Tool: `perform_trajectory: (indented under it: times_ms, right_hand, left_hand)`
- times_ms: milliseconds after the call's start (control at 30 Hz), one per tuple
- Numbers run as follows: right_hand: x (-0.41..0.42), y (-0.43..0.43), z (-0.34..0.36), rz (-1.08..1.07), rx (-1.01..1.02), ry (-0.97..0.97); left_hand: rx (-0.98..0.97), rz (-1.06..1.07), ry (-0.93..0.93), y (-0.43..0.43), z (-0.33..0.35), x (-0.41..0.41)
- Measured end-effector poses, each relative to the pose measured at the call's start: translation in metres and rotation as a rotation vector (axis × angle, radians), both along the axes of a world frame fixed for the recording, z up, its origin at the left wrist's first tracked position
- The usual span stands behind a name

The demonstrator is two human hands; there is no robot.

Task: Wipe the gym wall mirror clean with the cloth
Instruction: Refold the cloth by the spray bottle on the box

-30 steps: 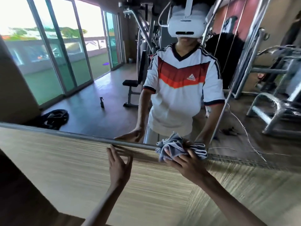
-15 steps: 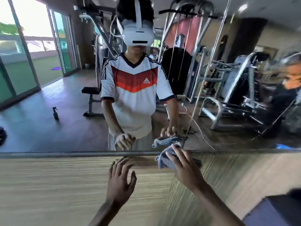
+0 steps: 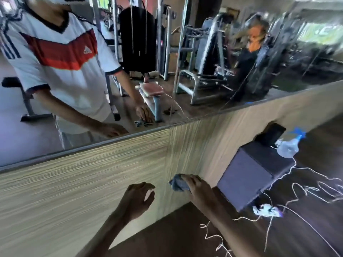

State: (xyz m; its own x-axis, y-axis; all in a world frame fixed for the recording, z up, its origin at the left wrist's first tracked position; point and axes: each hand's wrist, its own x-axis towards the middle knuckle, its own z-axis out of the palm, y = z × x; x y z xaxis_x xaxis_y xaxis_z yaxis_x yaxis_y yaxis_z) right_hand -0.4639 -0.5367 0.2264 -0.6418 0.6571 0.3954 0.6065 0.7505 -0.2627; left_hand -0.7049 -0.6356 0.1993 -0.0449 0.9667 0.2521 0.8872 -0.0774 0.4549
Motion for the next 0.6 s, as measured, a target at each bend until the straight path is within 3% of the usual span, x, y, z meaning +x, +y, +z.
perform_trajectory:
  times_ms: [167,300,467,600]
  right_hand:
    - [0.077,-0.02,-0.017,-0.311,-0.146,-0.009]
    - [0.15,-0.019,-0.033,-0.557,-0.28,0.204]
    - [0.225,-0.024,-0.01,-0.785,-0.634,0.597]
    - [0.287,-0.023,-0.018,-0.856,-0.69,0.688]
  left_hand:
    - [-0.098,-0.176,0.017,0.027,0.003,0.057]
    - [-0.053,-0.276,0.147,0.057,0.001,0.11]
    - [-0.082,-0.31,0.236,0.095,0.02,0.197]
    - [-0.102,-0.376,0.28,0.128,0.025,0.27]
